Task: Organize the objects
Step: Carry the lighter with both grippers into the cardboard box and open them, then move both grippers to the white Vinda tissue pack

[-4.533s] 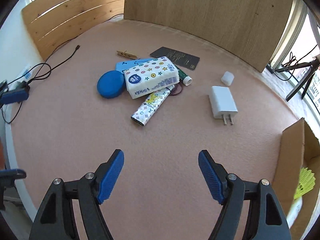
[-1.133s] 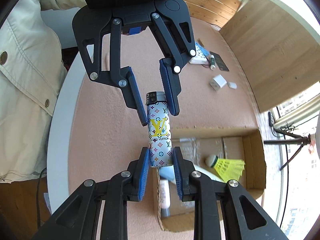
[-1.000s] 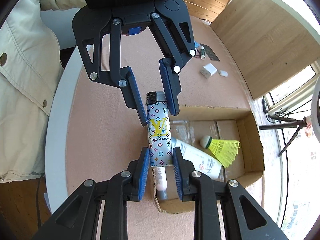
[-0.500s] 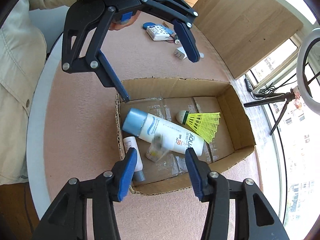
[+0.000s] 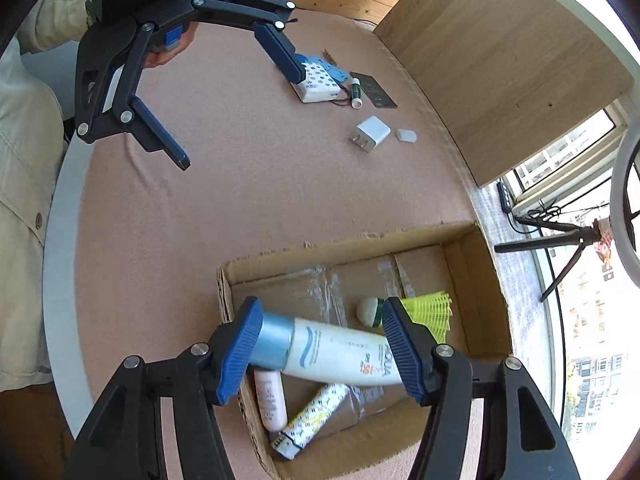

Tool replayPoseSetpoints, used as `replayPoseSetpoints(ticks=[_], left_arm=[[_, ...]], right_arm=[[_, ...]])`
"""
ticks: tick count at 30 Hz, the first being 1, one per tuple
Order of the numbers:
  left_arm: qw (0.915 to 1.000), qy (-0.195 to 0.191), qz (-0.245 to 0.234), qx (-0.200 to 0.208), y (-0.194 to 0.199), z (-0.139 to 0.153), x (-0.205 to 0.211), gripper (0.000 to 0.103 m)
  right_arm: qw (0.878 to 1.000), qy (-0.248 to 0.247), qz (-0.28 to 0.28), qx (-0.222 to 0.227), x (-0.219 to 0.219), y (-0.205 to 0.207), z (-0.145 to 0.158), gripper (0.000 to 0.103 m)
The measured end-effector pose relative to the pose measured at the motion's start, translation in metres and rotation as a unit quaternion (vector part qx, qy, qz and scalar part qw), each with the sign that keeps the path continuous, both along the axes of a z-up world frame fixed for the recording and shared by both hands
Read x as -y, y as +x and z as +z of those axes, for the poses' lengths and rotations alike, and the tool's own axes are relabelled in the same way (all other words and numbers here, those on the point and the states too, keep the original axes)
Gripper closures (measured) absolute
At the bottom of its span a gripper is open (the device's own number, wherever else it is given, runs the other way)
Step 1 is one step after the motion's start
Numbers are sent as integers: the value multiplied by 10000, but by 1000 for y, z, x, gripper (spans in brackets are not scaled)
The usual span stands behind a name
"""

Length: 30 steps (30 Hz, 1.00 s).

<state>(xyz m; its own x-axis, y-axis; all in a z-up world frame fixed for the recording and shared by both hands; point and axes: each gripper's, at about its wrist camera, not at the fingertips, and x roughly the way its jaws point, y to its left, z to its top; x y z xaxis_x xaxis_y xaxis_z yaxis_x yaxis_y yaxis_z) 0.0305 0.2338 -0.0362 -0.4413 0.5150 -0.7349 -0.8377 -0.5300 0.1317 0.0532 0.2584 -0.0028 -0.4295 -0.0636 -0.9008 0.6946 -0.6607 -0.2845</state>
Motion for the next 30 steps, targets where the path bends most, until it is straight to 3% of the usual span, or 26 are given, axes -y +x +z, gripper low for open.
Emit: replayPoseSetpoints(ticks=[9, 17, 23, 30], left_arm=[[9946, 237, 1013, 24, 14, -10, 133, 4], [9811, 287, 1888, 302, 34, -33, 226, 2], [9710, 355, 2310, 510, 52, -48, 258, 2], [9657, 419, 2485, 619, 66, -55, 264, 2]], right_arm=[[9982, 109, 541, 227, 99, -67, -26, 45], [9969, 30, 724, 304, 161, -151, -57, 45], [9947, 47, 979, 302, 193, -202, -75, 45], [9924, 167, 1159, 383, 204, -230, -89, 44]])
